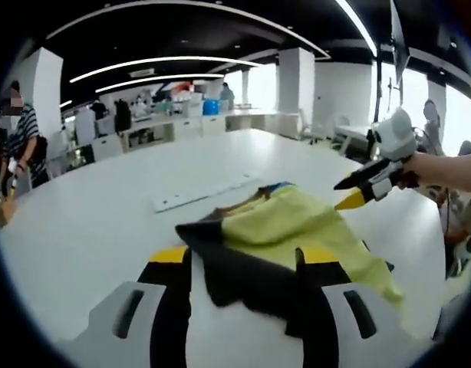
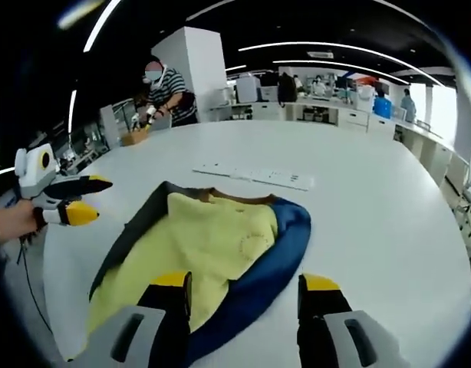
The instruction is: Fold the garment on the visible template until the final outline fits inside the template.
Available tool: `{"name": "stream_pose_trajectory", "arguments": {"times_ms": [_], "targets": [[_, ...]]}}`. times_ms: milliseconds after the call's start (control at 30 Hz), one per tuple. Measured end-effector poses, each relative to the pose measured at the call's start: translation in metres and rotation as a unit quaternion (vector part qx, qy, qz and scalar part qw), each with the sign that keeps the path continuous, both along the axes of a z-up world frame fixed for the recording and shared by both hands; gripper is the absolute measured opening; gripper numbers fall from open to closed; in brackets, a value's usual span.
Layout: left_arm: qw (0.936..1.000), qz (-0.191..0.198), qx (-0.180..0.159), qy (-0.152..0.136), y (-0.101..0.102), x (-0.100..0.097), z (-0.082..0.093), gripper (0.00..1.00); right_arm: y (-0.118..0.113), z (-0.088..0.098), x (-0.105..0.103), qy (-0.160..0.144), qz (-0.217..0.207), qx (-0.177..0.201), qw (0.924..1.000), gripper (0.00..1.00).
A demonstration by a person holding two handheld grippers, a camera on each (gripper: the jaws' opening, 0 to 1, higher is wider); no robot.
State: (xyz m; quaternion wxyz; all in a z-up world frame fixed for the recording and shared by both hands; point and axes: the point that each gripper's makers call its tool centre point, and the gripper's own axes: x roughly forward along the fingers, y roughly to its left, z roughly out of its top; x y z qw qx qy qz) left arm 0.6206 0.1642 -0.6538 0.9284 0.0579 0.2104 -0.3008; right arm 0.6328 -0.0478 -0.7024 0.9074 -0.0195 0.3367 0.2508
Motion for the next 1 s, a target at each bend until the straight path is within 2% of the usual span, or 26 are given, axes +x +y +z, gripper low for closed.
{"name": "stream_pose_trajectory", "arguments": {"times_ms": [300,400,533,733,1000], "targets": [[0.9997,-0.02,-0.009,0.012,-0.013,-0.031,-0.007,0.48,-0.001,-0.01,-0.044,0.004,0.027,-0.006,0.9996,0.49],[0.9995,-0.023,-0.016,0.016,-0.018,-0.038,-0.011,0.48,0.002,-0.013,-0.059,0.014,0.034,0.002,0.9993,0.49],[0.9993,-0.034,-0.008,0.017,-0.026,-0.051,-0.016,0.46,0.008,-0.015,-0.077,0.016,0.048,-0.002,0.9987,0.49],[0.9989,-0.032,-0.012,0.034,-0.032,-0.066,-0.026,0.43,0.019,-0.018,-0.099,0.026,0.065,0.009,0.9975,0.48],[0.9981,-0.027,-0.012,0.054,-0.041,-0.088,-0.046,0.36,0.03,-0.029,-0.122,0.03,0.076,0.004,0.9966,0.42]]}}
